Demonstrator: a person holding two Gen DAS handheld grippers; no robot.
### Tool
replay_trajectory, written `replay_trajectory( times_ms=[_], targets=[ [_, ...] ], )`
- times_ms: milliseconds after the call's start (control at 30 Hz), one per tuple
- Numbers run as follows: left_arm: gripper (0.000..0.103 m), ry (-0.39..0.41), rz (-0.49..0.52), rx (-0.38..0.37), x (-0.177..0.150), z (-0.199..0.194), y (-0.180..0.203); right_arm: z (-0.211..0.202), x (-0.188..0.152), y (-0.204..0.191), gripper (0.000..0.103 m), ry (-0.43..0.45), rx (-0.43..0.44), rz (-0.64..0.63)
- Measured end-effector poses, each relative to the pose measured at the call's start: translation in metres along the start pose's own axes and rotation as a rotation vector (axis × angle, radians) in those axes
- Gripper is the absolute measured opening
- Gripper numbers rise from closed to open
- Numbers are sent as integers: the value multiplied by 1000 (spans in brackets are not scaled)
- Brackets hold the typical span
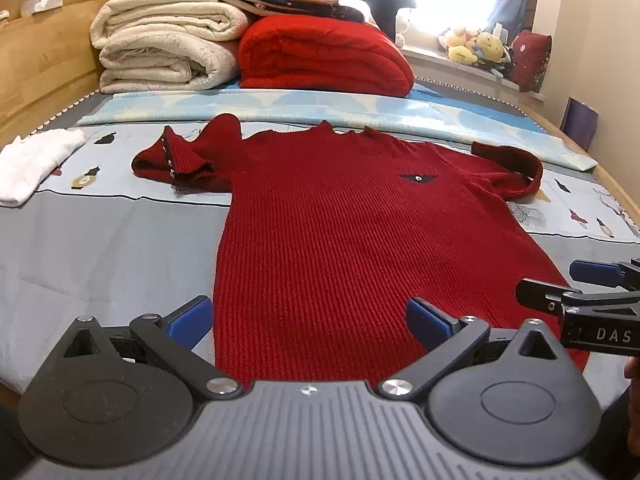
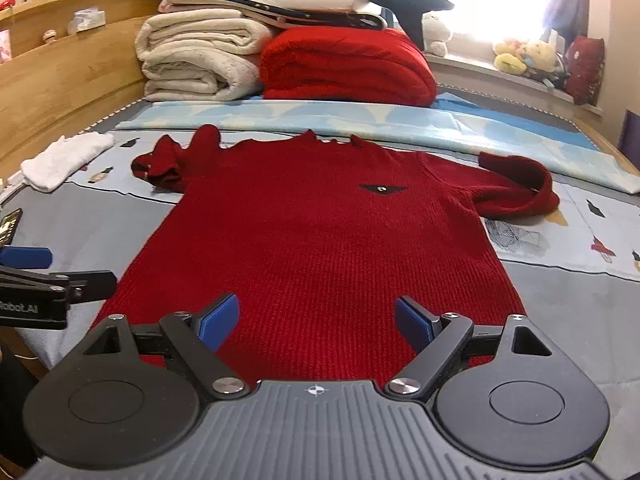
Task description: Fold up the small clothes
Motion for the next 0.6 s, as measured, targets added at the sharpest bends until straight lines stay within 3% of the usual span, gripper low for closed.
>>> replay_trajectory(
  times_ms=[600],
  targets=[
    [102,-37,-7,-19,-1,4,-2,3,1,-1,87,3,13,3]
  ],
)
Point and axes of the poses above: each gripper's, at about its wrist camera, not at the fingertips, and z roughly the way its jaws point, y to its right, x to its top, the point moved 5 cm from there along z, roughly the way its jaws point, and after that the axes turned 11 degrees about x, right-handed, at the moved point
